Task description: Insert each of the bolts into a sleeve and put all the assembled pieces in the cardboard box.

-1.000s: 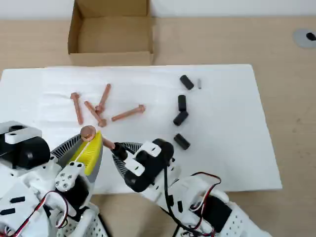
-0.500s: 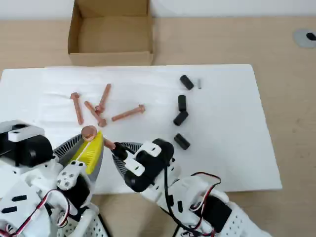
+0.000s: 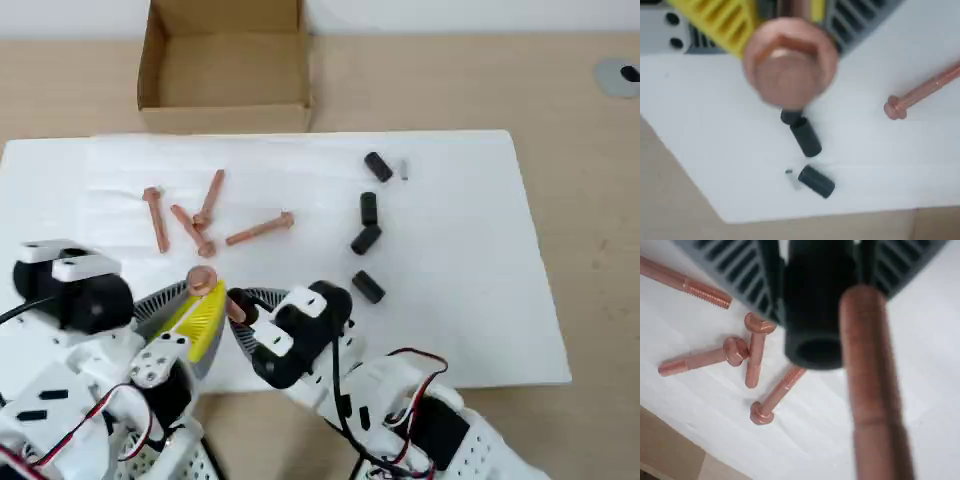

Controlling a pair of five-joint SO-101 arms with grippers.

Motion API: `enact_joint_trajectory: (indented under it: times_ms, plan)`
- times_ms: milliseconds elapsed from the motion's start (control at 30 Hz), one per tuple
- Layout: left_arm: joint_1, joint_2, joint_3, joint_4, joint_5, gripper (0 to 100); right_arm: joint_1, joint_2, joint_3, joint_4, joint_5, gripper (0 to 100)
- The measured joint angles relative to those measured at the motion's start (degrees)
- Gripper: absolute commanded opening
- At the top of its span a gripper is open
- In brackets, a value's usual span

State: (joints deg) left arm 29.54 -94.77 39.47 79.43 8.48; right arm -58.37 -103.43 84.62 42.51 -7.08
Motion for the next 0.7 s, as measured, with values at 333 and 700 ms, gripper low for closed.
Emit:
enact_joint_trajectory:
  times_ms: [333,700]
  plan:
    - [-3.69,0.0,-0.35,-2.73,-0.18,1,0.0,0.0,0.0,0.0,0.0,0.9]
    - [-3.96,0.0,-0.53,-3.16,-0.18,1,0.0,0.0,0.0,0.0,0.0,0.9]
